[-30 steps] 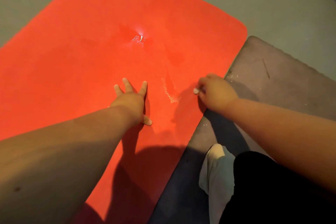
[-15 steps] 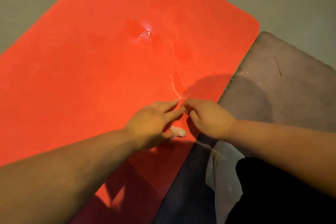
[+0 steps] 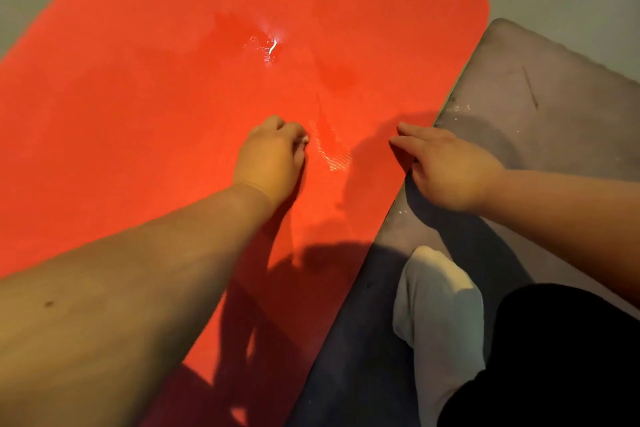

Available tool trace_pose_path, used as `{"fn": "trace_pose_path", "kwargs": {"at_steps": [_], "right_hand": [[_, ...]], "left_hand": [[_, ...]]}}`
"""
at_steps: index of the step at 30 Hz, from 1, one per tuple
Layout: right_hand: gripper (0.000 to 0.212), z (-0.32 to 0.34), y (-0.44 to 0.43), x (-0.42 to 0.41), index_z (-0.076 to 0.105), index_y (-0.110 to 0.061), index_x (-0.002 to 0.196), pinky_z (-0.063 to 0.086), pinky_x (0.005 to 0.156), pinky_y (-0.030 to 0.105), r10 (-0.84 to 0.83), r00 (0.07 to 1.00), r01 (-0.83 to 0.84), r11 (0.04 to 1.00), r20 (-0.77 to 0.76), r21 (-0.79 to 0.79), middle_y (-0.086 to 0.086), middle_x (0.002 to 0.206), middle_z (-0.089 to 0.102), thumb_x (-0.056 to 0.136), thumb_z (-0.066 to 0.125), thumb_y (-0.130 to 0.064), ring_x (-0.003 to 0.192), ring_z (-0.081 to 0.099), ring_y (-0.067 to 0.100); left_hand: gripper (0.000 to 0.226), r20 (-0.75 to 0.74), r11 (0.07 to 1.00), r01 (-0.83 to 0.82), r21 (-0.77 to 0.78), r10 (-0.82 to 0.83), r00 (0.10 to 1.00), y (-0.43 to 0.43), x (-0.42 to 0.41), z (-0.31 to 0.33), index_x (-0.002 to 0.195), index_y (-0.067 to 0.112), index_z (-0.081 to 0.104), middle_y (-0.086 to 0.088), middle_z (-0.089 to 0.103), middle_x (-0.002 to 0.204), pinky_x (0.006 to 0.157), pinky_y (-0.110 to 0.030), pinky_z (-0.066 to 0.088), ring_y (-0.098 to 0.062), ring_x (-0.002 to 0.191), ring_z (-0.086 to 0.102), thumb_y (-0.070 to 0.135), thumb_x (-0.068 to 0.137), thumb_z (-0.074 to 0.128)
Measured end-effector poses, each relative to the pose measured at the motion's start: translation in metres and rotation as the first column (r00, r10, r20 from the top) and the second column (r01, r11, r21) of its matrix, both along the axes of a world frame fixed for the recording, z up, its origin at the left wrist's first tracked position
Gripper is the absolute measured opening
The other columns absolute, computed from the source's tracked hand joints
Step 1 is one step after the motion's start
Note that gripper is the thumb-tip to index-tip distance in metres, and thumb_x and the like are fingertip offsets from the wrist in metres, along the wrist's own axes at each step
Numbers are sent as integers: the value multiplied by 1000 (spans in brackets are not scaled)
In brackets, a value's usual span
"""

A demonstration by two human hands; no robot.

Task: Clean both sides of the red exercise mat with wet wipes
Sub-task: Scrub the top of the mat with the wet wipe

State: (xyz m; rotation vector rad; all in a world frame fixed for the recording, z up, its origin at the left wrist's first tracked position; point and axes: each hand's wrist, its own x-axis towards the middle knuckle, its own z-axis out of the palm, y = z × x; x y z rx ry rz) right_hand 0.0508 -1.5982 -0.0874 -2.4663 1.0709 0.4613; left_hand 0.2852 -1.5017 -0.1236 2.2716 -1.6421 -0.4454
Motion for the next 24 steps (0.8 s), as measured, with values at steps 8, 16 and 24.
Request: {"fn": "trace_pose_path", "kwargs": {"at_steps": [8, 16, 24], "right_hand": [[62, -2, 5, -2, 16, -23, 151, 13, 119, 34, 27, 998, -27, 1000, -64, -1, -1, 160, 5, 95, 38, -15, 147, 8, 19], [65, 6, -16, -1, 12, -24, 152, 10, 118, 29, 75, 988, -77, 997, -134, -7, 1, 160, 2, 93, 39, -13, 146, 9, 19], [66, 1, -14, -1, 7, -22, 152, 12, 119, 34, 39, 987, -36, 999, -156, 18, 1, 160, -3, 94, 38, -14, 147, 5, 19]], "left_hand": [[26, -20, 697, 716, -39, -717, 697, 36, -31, -5, 91, 11, 70, -11, 61, 85, 59, -31, 50, -30, 74, 61, 24, 85, 48], [26, 41, 984, -154, 84, 151, 988, -25, -26, -4, 112, 7, 68, -21, 55, 112, 90, -37, 34, -37, 106, 53, 13, 95, 49], [23, 132, 814, 580, 12, -577, 806, -42, -27, -1, 97, 4, 69, -19, 59, 96, 76, -42, 41, -38, 95, 57, 20, 95, 54]]}}
